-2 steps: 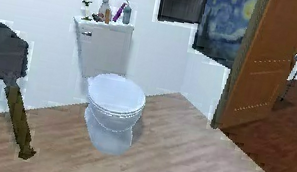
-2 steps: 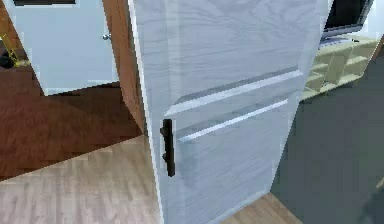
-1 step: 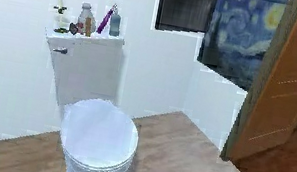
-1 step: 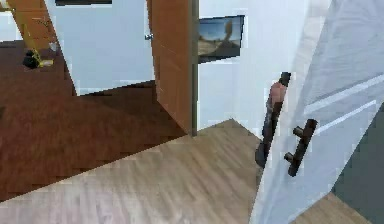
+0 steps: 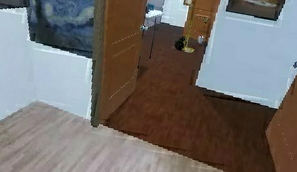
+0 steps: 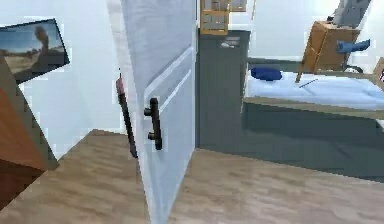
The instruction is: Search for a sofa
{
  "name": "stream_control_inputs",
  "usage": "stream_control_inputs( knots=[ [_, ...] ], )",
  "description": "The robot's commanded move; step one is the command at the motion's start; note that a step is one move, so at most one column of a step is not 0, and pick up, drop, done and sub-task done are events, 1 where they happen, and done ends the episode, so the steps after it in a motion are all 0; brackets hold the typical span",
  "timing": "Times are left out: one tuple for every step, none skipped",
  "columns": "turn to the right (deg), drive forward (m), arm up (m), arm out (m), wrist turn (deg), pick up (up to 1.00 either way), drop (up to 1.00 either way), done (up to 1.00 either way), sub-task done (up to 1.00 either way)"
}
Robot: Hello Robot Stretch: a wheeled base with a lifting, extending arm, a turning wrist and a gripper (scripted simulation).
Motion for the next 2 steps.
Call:
stream_control_inputs(
  knots=[
    [3.0, 0.0, 0.0, 0.0, 0.0, 0.0, 0.0, 0.0, 0.0],
    [0.0, 1.0, 0.0, 0.0, 0.0, 0.0, 0.0, 0.0, 0.0]
  ],
)
